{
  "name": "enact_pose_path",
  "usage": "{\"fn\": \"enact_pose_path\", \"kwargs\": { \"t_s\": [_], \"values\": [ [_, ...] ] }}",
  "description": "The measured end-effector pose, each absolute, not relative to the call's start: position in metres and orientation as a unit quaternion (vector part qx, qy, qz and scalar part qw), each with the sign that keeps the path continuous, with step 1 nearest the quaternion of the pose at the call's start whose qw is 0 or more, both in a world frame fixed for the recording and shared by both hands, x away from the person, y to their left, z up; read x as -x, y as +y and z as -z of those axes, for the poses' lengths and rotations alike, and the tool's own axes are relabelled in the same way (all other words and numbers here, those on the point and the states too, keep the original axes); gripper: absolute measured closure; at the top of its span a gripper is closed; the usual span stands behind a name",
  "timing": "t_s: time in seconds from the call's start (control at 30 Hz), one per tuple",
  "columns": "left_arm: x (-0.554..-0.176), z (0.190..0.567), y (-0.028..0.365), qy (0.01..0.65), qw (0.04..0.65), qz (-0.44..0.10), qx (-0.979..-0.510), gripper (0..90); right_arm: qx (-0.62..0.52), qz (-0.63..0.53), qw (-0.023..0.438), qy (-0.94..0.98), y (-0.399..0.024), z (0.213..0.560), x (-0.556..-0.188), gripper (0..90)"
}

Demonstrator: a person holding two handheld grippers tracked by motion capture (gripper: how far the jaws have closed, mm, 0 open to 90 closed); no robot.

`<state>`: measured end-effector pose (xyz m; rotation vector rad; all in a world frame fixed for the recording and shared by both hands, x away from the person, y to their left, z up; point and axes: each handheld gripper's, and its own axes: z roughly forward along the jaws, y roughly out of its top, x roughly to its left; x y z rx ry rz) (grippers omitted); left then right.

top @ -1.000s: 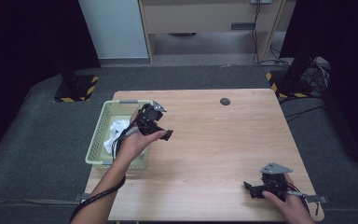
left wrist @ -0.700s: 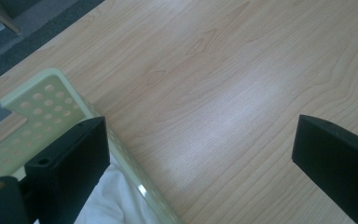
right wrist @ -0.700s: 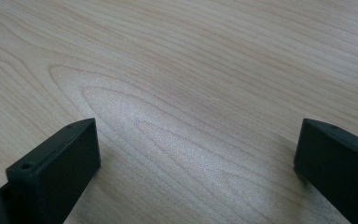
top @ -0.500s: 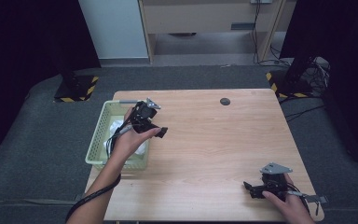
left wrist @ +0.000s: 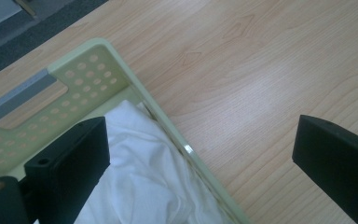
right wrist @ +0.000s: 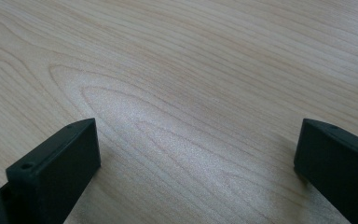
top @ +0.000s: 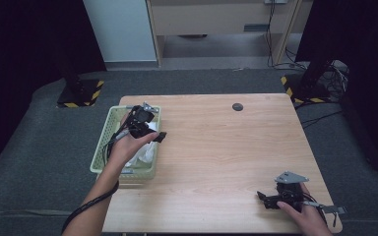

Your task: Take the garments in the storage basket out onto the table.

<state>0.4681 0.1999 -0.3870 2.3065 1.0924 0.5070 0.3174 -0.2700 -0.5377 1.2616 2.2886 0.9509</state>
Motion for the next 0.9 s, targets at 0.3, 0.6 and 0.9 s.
{"fn": "enact_pose_path", "kwargs": {
  "t_s": [0.3, 0.6, 0.9],
  "values": [
    [-0.468, 0.387, 0.21, 0.413, 0.266, -0.187, -0.85, 3.3, -0.446, -0.337, 0.179, 0.81, -0.27, 0.538, -0.317, 0.5],
    [-0.472, 0.393, 0.225, 0.423, 0.259, -0.19, -0.847, 3.1, -0.445, -0.337, 0.179, 0.81, -0.27, 0.538, -0.317, 0.5],
    [-0.477, 0.414, 0.246, 0.441, 0.253, -0.181, -0.842, 3.2, -0.444, -0.337, 0.18, 0.811, -0.27, 0.538, -0.317, 0.5]
  ]
}}
